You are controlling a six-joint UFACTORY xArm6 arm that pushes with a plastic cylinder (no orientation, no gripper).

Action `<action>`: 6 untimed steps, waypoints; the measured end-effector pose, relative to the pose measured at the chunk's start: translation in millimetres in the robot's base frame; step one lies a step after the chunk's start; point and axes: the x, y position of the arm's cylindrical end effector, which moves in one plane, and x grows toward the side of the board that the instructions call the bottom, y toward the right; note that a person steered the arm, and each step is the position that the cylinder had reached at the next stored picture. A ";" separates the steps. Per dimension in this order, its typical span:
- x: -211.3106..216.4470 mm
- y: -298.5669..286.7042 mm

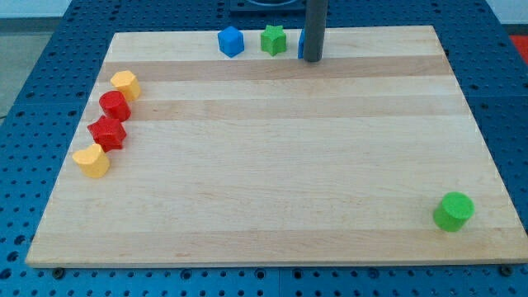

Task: Place the arm parallel to the green circle

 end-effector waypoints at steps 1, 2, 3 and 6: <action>-12.2 0.0; -12.1 0.0; 29.2 -19.3; 342.5 -15.2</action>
